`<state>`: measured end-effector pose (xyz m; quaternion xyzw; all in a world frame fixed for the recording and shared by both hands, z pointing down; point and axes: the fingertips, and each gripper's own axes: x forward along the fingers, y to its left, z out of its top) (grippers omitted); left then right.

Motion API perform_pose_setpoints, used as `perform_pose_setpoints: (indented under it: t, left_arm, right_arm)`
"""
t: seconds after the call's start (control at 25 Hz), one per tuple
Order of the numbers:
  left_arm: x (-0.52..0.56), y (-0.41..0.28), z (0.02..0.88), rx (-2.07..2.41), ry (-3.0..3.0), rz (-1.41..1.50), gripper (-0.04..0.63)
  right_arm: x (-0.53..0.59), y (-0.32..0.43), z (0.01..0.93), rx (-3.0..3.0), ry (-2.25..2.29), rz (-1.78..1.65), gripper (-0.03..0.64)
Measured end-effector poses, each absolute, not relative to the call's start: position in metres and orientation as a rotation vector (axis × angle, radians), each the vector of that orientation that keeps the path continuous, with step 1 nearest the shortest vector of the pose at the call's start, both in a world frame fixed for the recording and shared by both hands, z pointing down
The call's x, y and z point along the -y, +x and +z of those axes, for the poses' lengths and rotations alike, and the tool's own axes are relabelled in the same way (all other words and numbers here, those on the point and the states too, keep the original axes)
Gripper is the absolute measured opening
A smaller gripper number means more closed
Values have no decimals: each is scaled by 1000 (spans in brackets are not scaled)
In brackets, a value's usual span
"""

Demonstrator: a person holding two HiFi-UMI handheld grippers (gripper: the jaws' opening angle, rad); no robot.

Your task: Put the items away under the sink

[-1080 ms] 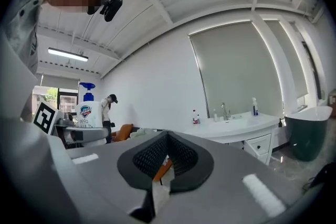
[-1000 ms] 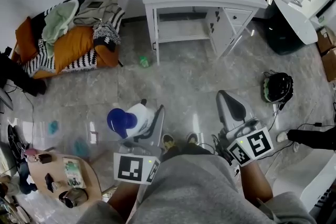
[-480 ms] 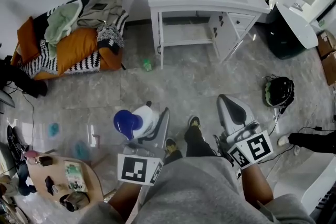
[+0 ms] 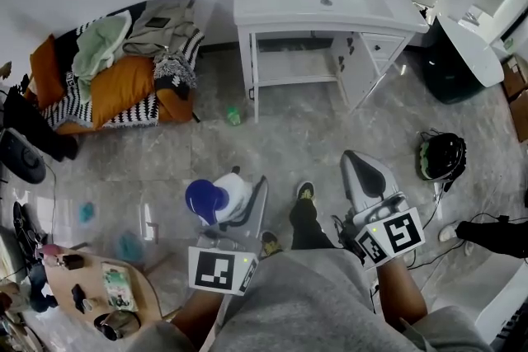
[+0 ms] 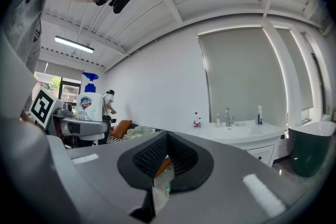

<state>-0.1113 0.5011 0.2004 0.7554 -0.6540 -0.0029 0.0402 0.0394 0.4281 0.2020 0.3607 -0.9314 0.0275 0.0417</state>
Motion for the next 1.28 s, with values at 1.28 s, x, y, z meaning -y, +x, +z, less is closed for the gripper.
perform_pose_setpoints:
  t: [1.28]
  left_arm:
    - [-240, -43, 198, 2004, 2303, 124, 184]
  right_arm:
    - [-167, 119, 234, 2852, 1135, 310, -2]
